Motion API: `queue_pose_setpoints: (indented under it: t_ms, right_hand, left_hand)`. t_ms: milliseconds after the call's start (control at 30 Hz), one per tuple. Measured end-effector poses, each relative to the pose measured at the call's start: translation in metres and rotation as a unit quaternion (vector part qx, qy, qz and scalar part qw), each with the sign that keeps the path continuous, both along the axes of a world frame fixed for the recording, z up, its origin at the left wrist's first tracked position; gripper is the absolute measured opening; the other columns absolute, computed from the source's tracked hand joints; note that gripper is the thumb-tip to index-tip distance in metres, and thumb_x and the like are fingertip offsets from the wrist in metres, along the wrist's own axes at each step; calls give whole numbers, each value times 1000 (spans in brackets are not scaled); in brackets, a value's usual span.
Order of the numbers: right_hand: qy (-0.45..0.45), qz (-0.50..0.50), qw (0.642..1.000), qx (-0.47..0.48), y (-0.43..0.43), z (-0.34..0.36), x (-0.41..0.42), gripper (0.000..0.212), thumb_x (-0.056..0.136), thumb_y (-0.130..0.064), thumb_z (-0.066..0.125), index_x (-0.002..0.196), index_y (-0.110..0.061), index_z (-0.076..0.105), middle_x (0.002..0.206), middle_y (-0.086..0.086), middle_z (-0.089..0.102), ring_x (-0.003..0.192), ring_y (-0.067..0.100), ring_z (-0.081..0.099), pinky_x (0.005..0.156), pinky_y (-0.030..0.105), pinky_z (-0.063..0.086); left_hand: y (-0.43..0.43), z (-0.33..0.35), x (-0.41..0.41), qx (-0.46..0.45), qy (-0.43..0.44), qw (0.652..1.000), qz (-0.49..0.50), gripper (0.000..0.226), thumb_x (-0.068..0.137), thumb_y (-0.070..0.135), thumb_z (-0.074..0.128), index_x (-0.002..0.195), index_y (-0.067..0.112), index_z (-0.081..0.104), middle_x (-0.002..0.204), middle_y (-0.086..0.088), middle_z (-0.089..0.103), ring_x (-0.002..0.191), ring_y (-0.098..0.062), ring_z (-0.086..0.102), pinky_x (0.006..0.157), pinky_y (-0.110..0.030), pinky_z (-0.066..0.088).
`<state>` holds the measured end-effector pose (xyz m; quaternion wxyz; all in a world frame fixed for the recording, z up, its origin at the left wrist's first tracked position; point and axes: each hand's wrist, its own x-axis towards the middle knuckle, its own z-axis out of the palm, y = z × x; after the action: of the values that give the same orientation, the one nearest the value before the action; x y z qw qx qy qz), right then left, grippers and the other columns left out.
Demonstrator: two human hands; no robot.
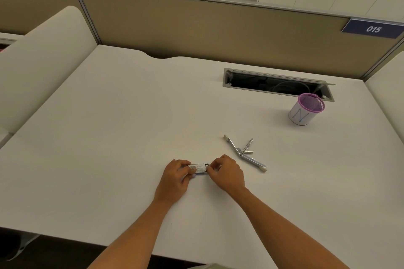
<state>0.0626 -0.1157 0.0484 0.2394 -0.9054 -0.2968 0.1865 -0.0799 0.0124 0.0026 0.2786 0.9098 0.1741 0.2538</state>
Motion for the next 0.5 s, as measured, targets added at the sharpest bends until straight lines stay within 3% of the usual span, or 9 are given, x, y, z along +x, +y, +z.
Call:
queue_pose_setpoints:
  t_ms: [200, 367, 500]
  right_hand:
    - [43, -33, 998, -12, 3, 3, 1, 13, 76, -41, 63, 75, -30, 69, 79, -15, 60, 81, 14, 64, 66, 27, 44]
    - [80, -67, 994, -3, 4, 8, 1, 15, 72, -41, 65, 60, -34, 58, 72, -17, 61, 75, 12, 63, 63, 25, 42]
    - [121, -94, 988, 18, 4, 11, 1, 9, 68, -38, 65, 62, -31, 66, 67, -16, 64, 68, 9, 62, 56, 22, 40]
  left_hand:
    - [0, -3, 1, 6, 6, 1000, 3, 9, 81, 14, 72, 90, 11, 73, 97, -7, 68, 85, -25, 62, 76, -38, 52]
    - [0, -4, 1, 8, 3, 1000, 5, 11, 82, 17, 69, 91, 12, 73, 98, -7, 67, 86, -24, 61, 78, -37, 51]
    - [1, -5, 0, 3, 5, 1000, 6, 10, 82, 17, 70, 91, 13, 73, 99, -6, 67, 87, -23, 61, 78, -37, 51]
